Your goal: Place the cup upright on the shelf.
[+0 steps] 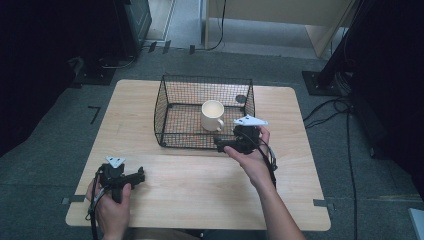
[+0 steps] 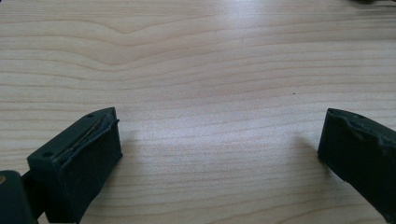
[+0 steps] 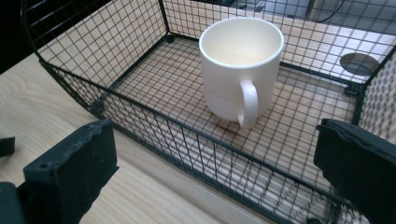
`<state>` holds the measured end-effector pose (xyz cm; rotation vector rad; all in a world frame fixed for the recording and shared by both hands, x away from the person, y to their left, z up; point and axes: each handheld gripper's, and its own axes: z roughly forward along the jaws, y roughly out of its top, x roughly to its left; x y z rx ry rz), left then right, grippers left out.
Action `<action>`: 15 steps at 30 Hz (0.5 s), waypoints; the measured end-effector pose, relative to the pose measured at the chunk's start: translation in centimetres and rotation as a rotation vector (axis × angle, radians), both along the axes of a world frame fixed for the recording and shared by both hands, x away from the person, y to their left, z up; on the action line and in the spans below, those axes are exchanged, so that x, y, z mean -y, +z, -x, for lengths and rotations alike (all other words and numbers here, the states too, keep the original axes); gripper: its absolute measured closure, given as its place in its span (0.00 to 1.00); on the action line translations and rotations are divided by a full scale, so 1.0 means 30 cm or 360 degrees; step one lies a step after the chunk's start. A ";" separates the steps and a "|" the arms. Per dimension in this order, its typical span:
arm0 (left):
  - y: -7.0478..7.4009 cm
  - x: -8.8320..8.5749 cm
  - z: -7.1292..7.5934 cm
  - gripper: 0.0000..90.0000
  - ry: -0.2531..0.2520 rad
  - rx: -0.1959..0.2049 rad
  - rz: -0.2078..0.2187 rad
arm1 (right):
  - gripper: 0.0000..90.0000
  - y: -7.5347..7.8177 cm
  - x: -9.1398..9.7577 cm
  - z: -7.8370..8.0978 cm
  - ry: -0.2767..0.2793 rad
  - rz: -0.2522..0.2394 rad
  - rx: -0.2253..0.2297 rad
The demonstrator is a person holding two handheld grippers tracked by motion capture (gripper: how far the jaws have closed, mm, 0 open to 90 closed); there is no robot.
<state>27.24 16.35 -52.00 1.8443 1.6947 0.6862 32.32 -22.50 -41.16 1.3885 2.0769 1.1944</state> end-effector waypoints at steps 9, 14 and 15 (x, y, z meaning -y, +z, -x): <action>0.000 0.000 0.000 0.00 -0.0001 -0.0001 0.0000 | 0.00 -0.024 0.059 0.080 -0.0019 0.0018 0.0038; 0.000 0.000 0.000 0.00 -0.0002 -0.0003 -0.0001 | 0.00 -0.038 0.097 0.120 -0.0035 0.0021 0.0057; 0.001 -0.001 0.001 0.00 -0.0004 -0.0006 -0.0004 | 0.00 -0.041 0.103 0.126 -0.0042 0.0022 0.0059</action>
